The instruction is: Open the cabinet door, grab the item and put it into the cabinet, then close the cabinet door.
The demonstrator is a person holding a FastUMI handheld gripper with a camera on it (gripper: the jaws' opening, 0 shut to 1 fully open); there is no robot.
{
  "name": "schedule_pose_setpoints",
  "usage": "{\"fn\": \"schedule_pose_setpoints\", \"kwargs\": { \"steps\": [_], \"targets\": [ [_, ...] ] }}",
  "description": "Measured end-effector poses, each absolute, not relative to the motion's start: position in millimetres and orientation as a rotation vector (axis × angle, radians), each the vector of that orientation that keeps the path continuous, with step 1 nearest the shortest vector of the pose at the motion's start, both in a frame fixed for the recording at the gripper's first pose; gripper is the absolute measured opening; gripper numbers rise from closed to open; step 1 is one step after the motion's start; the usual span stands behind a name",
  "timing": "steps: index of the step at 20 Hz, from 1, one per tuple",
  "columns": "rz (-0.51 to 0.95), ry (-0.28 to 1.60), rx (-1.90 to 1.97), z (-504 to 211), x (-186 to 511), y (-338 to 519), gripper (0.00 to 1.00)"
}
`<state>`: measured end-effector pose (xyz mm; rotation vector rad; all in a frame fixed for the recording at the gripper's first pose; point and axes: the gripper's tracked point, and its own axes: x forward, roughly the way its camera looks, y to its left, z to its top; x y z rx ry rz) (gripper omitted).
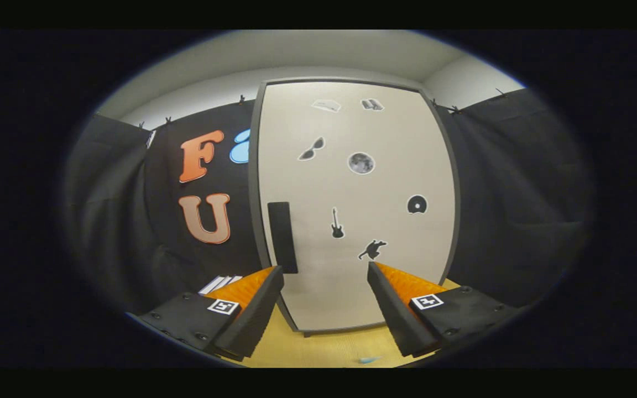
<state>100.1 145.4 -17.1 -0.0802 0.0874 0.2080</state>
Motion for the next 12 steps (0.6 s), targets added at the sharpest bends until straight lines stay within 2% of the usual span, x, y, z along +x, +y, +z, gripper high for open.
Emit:
{"fn": "schedule_pose_setpoints", "kwargs": {
  "steps": [12],
  "targets": [
    [0.260,0.144,-0.112,-42,169,203,0.96]
  ]
}}
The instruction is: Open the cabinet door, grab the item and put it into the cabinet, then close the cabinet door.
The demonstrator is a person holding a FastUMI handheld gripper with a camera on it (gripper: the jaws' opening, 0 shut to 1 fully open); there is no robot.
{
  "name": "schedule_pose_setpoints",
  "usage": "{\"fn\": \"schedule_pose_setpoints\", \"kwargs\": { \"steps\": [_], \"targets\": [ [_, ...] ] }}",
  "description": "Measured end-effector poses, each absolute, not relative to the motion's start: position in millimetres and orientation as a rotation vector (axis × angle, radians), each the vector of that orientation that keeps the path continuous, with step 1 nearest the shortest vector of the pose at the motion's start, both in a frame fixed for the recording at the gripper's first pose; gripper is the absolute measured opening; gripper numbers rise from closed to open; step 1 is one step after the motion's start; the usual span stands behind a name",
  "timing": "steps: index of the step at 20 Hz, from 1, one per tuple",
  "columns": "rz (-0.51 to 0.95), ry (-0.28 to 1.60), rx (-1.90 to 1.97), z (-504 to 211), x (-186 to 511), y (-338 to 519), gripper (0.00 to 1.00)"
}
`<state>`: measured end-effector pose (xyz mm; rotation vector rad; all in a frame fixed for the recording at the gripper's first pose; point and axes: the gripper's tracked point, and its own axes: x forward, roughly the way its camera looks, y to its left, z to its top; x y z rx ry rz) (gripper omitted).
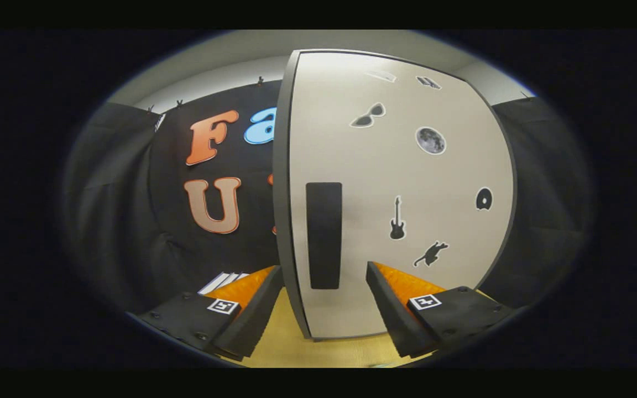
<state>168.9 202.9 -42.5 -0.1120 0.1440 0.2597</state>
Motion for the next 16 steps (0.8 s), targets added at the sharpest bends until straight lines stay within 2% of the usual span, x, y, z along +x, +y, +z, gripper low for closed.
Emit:
{"fn": "schedule_pose_setpoints", "kwargs": {
  "steps": [2,3,7,9,10,12,15,16],
  "targets": [
    [0.251,0.141,-0.119,-42,177,207,0.93],
    [0.253,0.143,-0.123,-42,181,209,0.83],
    [0.246,0.146,-0.130,-42,190,211,0.71],
    [0.232,0.145,-0.133,-41,191,208,0.62],
    [0.233,0.148,-0.128,-41,192,207,0.55],
    [0.238,0.163,-0.117,-44,192,206,0.51],
    [0.228,0.184,-0.129,-46,197,202,0.50],
    [0.229,0.176,-0.121,-46,198,203,0.45]
  ]
}}
